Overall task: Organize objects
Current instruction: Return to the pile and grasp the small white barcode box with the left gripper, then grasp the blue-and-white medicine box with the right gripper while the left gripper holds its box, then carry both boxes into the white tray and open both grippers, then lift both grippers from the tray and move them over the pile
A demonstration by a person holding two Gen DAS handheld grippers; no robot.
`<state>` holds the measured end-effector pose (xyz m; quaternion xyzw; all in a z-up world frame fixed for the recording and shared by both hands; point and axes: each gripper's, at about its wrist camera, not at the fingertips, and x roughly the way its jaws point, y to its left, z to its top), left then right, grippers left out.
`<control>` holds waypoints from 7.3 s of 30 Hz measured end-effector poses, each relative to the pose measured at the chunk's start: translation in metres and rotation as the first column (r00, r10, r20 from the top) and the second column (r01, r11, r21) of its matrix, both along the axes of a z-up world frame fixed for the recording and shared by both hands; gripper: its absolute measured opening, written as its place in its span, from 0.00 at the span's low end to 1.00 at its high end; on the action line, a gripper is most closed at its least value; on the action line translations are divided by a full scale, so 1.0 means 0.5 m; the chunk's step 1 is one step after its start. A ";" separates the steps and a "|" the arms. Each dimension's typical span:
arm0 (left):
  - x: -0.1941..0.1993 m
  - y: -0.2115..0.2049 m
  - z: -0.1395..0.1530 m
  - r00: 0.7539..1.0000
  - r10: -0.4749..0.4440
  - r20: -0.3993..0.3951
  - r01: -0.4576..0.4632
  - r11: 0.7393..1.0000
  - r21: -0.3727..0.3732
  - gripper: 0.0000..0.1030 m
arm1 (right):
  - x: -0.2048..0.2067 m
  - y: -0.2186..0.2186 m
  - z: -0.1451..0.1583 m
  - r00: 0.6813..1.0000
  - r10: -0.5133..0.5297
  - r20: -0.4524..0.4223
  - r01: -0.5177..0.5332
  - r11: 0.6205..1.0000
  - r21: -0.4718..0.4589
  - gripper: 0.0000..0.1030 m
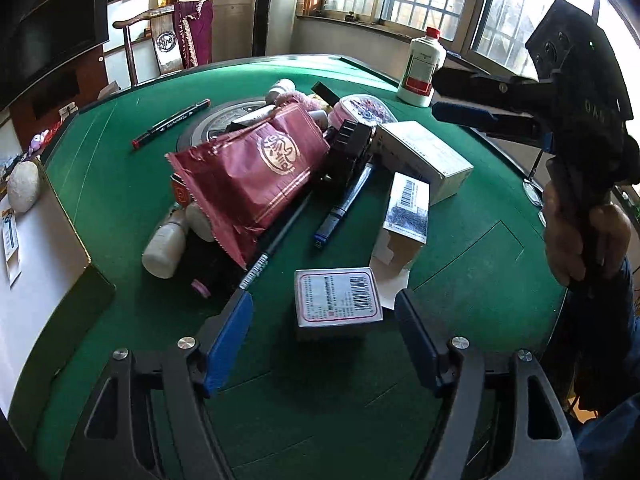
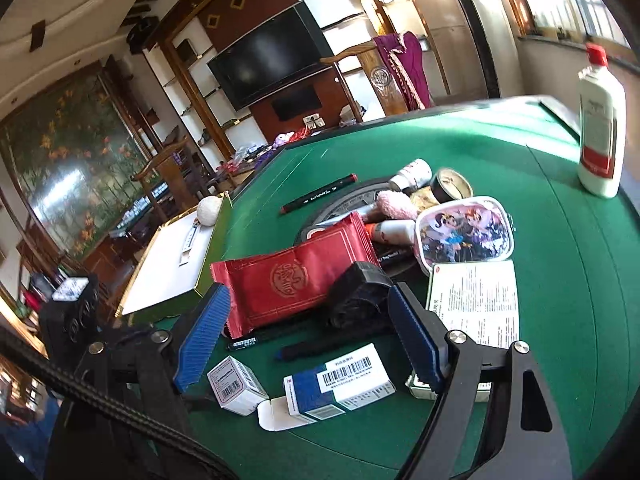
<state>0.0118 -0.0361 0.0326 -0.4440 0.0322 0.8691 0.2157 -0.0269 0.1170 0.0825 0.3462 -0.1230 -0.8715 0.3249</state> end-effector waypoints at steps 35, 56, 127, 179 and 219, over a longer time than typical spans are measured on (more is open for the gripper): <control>-0.048 -0.085 -0.062 0.987 0.158 0.040 -0.161 0.981 0.103 0.41 | 0.018 -0.134 -0.132 0.991 -0.090 0.095 0.032 0.870 0.492 0.72; -0.057 -0.056 -0.068 0.989 0.146 0.030 -0.147 0.988 0.056 0.42 | 0.008 -0.039 -0.138 0.989 -0.148 0.011 0.123 0.855 0.504 0.37; 0.009 -0.165 0.027 0.969 0.222 -0.106 -0.193 0.953 0.236 0.40 | 0.054 -0.093 -0.051 0.990 -0.139 -0.002 0.137 0.979 0.154 0.31; -0.318 -0.827 -0.046 0.717 0.676 0.168 -0.667 0.736 -0.115 0.41 | -0.124 -0.906 -0.108 0.925 0.282 0.256 -0.359 0.871 0.335 0.32; -0.170 -0.728 0.094 0.820 0.571 0.040 -0.572 0.812 0.117 0.55 | -0.017 -0.633 0.009 0.949 0.293 0.117 -0.308 0.940 0.144 0.54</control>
